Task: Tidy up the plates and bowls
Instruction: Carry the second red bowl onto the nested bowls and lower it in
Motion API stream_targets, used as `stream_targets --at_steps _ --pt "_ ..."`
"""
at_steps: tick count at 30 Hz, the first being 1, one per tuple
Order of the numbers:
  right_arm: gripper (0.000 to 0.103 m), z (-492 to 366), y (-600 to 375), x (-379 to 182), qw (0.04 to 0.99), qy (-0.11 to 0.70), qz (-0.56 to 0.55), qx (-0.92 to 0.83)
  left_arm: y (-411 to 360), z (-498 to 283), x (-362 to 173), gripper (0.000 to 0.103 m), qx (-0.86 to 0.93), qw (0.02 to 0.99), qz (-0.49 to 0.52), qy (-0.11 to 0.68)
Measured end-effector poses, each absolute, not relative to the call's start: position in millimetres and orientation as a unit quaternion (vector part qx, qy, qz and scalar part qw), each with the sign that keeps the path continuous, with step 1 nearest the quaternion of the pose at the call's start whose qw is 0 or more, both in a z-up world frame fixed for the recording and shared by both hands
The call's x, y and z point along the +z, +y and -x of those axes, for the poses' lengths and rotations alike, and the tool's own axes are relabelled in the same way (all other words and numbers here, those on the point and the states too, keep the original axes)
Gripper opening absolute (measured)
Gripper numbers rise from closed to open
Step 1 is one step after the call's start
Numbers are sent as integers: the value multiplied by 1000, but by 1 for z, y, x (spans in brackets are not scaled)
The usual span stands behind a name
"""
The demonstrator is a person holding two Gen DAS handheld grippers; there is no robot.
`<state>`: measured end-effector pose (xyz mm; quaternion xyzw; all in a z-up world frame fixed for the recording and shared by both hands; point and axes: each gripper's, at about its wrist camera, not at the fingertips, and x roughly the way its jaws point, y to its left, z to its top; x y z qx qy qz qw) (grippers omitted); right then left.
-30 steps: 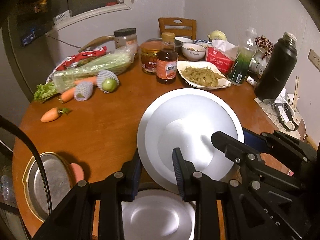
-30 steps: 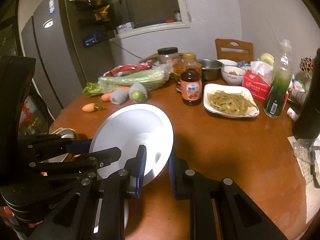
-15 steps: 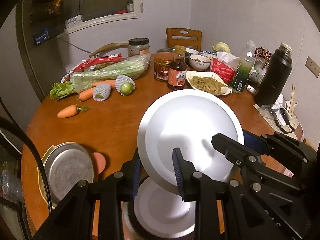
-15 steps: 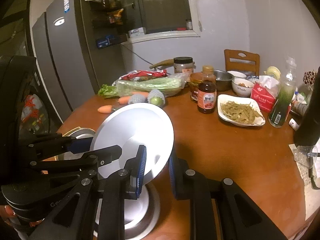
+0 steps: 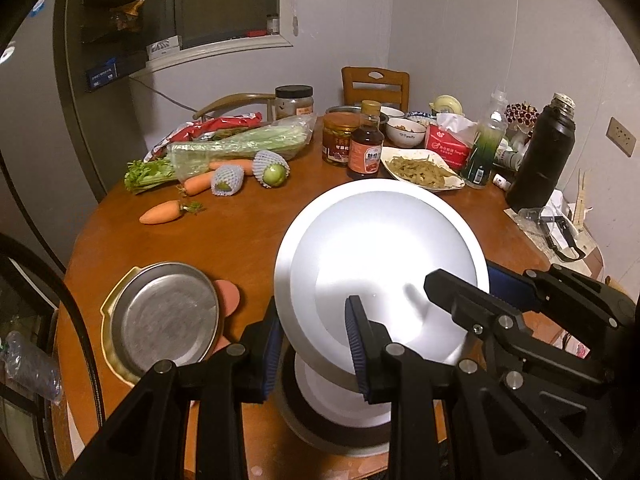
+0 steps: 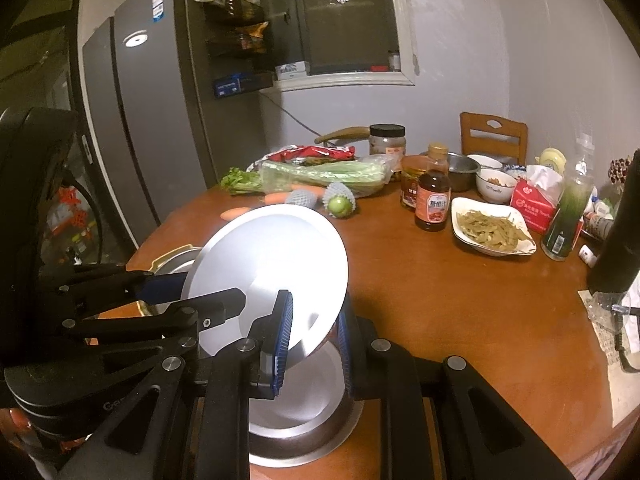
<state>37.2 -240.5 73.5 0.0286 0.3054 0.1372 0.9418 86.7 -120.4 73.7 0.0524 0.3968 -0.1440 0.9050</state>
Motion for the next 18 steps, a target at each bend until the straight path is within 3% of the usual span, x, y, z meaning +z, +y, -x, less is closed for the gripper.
stream_targets --at_steps 18 --pt "24 -8 -232 63 939 309 -26 148 -115 -60 60 30 -137 901 -57 407"
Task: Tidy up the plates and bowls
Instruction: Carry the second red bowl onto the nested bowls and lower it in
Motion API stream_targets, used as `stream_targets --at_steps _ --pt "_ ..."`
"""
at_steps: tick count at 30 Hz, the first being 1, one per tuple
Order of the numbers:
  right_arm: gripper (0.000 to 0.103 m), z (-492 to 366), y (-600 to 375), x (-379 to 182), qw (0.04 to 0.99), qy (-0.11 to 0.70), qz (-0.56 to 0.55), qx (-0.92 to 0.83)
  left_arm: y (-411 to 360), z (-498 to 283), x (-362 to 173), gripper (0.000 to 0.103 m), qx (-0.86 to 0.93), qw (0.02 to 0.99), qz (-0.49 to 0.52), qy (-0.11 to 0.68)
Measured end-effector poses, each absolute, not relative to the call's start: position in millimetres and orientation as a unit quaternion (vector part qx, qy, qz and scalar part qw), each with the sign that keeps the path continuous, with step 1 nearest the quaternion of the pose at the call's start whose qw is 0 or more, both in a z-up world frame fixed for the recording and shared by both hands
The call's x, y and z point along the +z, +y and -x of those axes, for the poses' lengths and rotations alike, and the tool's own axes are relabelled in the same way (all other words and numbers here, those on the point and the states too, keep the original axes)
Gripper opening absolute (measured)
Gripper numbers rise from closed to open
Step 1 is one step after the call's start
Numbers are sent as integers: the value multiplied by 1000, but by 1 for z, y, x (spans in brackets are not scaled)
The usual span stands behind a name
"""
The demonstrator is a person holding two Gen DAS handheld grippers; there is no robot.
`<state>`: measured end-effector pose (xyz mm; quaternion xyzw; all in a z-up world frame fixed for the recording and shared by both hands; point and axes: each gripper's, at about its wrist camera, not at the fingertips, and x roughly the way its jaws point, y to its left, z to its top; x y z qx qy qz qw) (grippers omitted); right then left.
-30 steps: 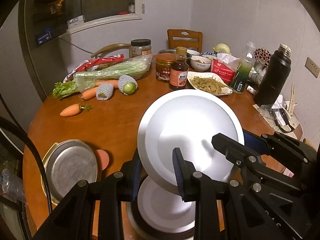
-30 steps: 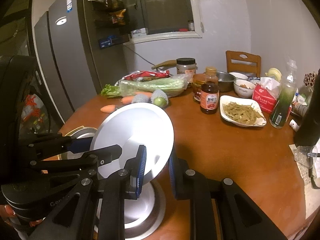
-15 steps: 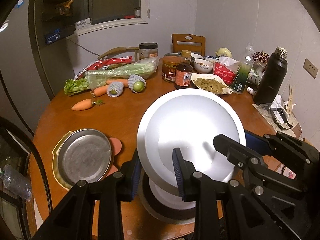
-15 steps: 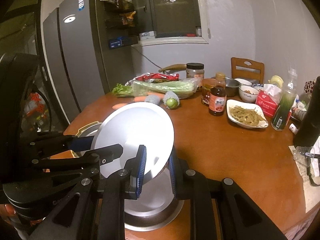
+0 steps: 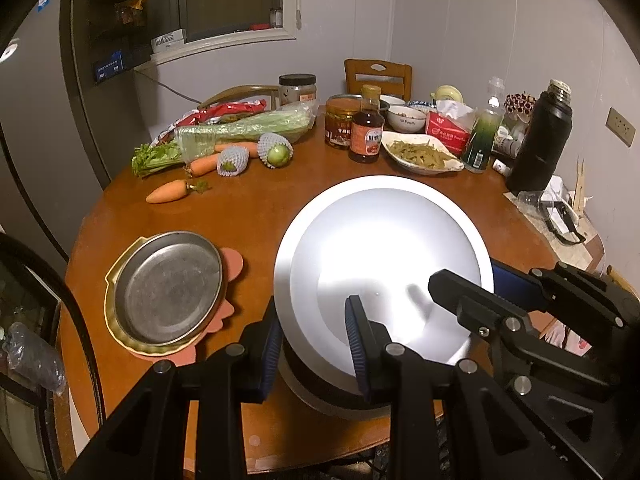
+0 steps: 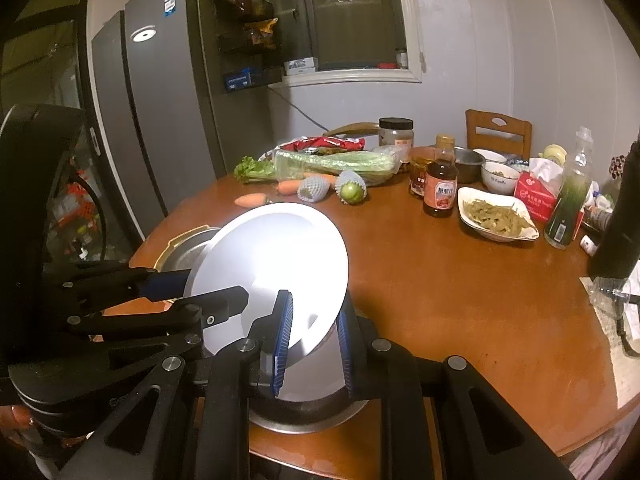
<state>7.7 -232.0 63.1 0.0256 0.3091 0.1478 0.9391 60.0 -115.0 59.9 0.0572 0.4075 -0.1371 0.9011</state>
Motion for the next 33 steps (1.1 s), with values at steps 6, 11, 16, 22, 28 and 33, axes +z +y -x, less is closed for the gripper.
stream_targets --at_steps 6,11,16,22,28,33 --pt "24 -6 -232 56 935 318 -27 152 -117 -59 52 30 -135 897 -61 417" --pt "24 -6 -234 51 933 325 -28 153 -119 -59 46 30 -138 893 -64 424" --pt "24 -7 -236 47 930 332 -28 153 -120 -61 40 30 -141 888 -63 432" --pt "25 -6 -236 41 928 340 -29 153 -122 -62 35 30 -140 886 -63 437" --pt "25 -8 -237 35 925 346 -29 153 -123 -64 29 30 -140 883 -63 443" --pt "25 -9 -237 31 923 351 -29 154 -123 -65 23 31 -139 881 -64 448"
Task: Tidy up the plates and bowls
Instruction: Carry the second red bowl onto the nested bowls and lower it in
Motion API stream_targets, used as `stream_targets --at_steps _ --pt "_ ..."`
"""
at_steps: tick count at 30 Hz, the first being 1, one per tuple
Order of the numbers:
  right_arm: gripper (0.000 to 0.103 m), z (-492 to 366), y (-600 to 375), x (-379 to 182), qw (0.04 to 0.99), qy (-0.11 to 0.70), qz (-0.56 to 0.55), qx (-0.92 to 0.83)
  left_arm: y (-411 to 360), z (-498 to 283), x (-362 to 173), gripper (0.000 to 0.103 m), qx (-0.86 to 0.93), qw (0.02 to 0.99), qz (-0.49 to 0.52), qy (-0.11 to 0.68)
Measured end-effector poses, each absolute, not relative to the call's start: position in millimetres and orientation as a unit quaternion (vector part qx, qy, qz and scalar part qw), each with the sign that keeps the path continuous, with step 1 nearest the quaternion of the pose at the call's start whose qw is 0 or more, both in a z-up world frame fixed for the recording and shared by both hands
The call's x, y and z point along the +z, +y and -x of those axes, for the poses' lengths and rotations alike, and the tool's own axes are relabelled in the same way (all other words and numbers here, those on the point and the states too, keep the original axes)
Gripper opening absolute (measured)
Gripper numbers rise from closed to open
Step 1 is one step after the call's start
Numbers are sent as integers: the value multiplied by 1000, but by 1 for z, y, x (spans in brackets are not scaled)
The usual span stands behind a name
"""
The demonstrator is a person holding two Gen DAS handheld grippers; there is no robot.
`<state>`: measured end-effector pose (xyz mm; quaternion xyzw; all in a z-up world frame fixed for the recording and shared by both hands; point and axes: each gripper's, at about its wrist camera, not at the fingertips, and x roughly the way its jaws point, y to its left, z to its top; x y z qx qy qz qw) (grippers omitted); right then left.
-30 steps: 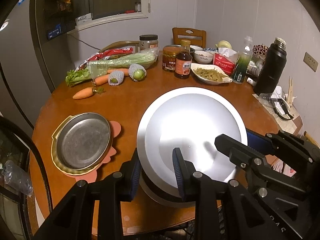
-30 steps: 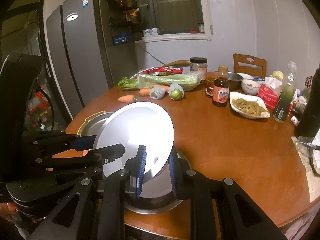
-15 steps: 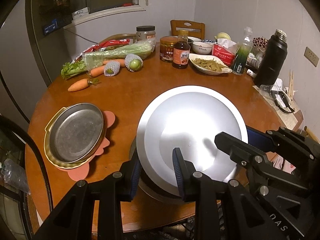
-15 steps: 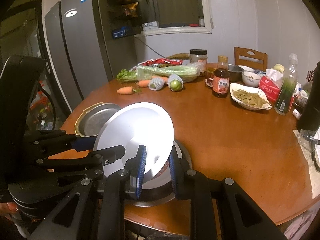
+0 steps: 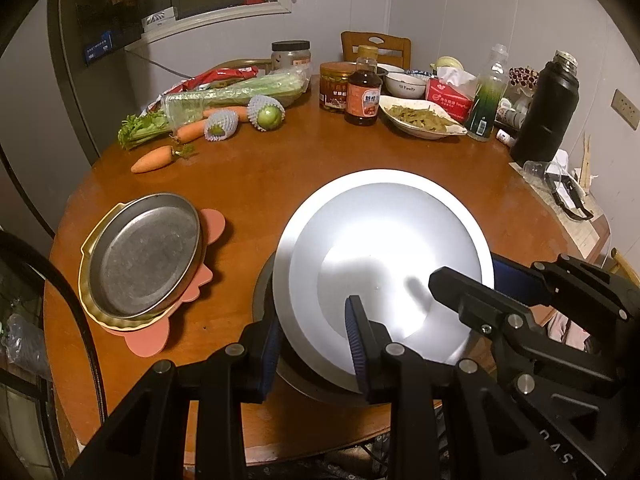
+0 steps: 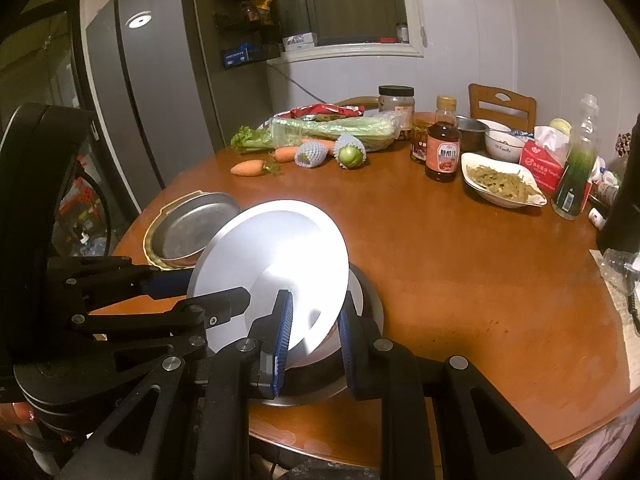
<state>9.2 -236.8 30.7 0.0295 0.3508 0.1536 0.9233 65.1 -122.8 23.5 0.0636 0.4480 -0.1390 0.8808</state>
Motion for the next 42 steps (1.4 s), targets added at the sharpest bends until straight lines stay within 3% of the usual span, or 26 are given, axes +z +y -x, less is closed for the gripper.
stream_targets --at_steps 33,42 --pt "26 -24 -226 6 916 378 -11 135 -118 -74 2 31 -139 873 -52 465" --pt "34 -21 -228 11 918 373 -18 133 -112 -71 11 31 -141 879 -41 454"
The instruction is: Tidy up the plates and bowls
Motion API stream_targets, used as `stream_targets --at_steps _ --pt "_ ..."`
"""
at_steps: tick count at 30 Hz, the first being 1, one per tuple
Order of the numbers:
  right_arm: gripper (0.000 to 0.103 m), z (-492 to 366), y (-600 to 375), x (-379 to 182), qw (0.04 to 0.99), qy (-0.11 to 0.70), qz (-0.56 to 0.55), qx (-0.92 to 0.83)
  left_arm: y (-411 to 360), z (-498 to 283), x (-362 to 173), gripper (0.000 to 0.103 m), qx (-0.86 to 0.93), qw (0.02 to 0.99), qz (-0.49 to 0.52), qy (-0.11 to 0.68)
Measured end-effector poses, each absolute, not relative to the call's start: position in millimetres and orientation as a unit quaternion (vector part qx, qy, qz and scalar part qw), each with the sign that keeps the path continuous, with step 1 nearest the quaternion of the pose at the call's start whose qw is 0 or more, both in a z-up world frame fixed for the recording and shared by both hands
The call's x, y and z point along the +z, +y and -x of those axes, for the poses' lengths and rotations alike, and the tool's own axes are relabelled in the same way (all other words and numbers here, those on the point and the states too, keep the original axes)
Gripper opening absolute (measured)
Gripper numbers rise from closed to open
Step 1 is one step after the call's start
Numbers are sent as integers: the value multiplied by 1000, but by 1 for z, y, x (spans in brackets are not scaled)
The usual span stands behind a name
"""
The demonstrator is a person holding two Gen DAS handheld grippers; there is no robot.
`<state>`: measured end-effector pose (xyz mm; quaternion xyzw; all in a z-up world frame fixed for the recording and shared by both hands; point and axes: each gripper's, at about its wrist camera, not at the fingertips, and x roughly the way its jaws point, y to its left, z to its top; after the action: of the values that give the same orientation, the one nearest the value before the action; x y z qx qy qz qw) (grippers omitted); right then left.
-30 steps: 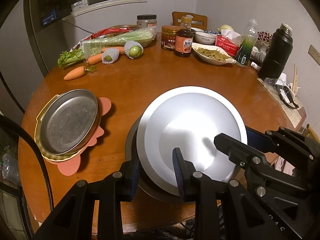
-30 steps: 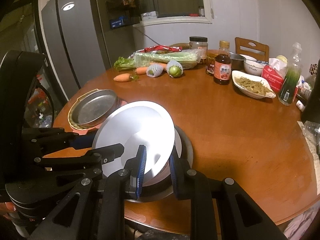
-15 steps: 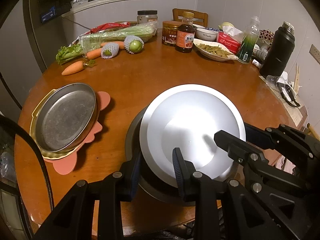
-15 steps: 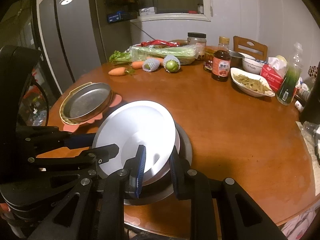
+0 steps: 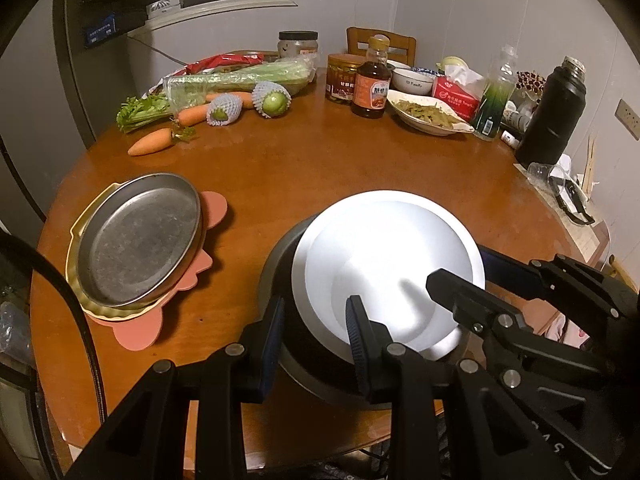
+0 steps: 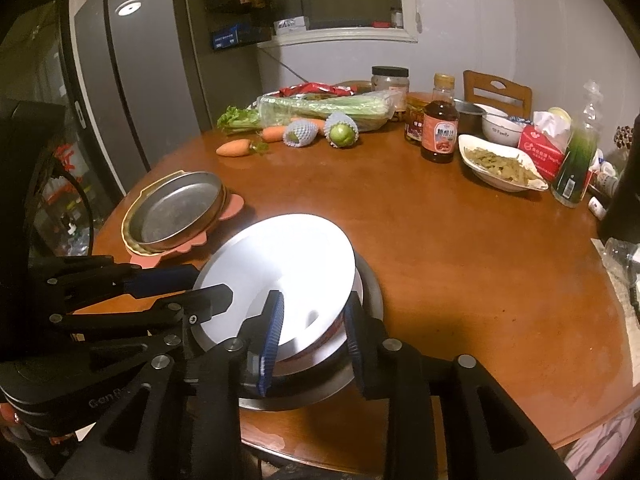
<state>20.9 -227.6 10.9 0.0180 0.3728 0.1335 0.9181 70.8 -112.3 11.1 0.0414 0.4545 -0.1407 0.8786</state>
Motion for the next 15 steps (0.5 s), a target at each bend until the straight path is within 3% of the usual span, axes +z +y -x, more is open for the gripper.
stream_targets --at_steps 9,13,15 --pt "37 -18 -231 18 924 362 -16 121 -100 -71 16 38 -133 885 -27 446" --pt "49 -18 -236 19 926 361 -21 110 -95 -71 17 49 -133 888 -16 441" --pt "50 -19 -239 17 924 366 -24 106 -94 -72 15 55 -134 887 -11 442"
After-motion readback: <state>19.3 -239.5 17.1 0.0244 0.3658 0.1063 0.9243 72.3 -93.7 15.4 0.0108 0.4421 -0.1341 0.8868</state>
